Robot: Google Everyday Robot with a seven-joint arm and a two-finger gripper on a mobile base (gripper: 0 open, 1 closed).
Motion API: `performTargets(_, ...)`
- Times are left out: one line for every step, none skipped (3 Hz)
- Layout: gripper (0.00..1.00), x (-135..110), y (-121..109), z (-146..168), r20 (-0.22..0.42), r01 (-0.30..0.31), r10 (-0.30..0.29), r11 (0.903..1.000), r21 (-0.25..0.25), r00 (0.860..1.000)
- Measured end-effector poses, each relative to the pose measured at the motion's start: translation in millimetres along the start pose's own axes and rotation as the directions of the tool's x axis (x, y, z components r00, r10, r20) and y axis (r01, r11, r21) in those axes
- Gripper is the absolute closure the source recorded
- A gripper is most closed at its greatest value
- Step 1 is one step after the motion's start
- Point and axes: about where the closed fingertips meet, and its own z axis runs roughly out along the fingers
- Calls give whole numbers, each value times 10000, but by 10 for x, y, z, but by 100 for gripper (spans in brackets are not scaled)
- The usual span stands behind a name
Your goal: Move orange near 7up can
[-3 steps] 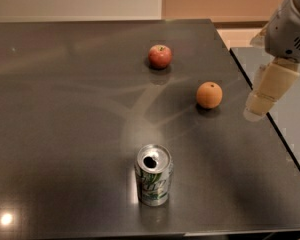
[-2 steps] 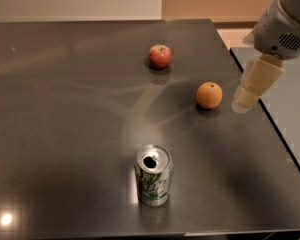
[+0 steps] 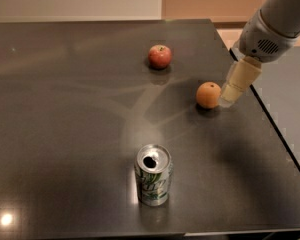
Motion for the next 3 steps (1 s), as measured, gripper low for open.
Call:
performTargets(0,12,-97,219,-66,-192,190,9996,-211,9998)
performTargets(0,20,-149,344,-114,-298,295,9990,-340,9995)
performTargets(0,0,-110,538,-36,-374,373,9959,-818,9993)
